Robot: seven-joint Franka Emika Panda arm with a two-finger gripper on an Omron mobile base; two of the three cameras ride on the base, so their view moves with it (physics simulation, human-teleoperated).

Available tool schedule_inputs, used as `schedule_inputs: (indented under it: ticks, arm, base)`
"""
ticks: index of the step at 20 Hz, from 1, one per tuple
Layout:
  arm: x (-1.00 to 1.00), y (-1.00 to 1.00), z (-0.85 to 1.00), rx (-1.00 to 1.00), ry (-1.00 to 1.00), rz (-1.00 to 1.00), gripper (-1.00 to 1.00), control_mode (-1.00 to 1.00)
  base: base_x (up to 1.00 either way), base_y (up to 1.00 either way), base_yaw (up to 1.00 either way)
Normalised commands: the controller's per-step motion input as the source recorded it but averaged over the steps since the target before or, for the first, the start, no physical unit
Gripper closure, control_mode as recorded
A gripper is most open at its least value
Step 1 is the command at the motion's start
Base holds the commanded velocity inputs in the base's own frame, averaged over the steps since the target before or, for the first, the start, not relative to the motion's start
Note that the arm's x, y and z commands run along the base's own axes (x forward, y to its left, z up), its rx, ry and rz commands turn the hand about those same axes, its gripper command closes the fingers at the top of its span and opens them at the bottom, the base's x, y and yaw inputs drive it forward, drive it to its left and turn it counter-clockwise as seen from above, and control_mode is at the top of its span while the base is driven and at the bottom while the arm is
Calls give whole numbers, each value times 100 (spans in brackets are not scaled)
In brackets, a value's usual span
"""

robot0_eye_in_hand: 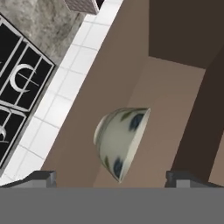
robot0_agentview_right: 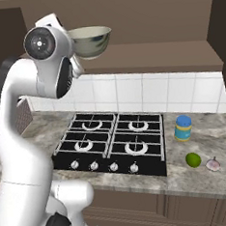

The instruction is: Open the cabinet. Place the bowl and condiment on the counter. Then place the lime and garlic on the cutting board.

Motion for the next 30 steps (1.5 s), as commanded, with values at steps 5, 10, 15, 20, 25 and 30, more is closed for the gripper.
schedule_inputs:
  ticks: [5, 10, 15, 20, 25, 30]
  arm:
    - [30, 0, 0, 0, 0, 0, -100, -100]
    - [28, 0, 0, 1, 0, 8, -100, -100]
    - [25, 0, 0, 1, 0, 12, -100, -100]
    - [20, 0, 0, 0, 8, 2, -100, -100]
    - [22, 0, 0, 0, 15, 0, -100, -100]
    - [16, 0, 0, 0, 1, 0, -100, -100]
  base:
    - [0, 0, 0]
    - [0, 0, 0]
    - [0, 0, 0]
    - [0, 0, 0]
    - [0, 0, 0]
    - [0, 0, 0]
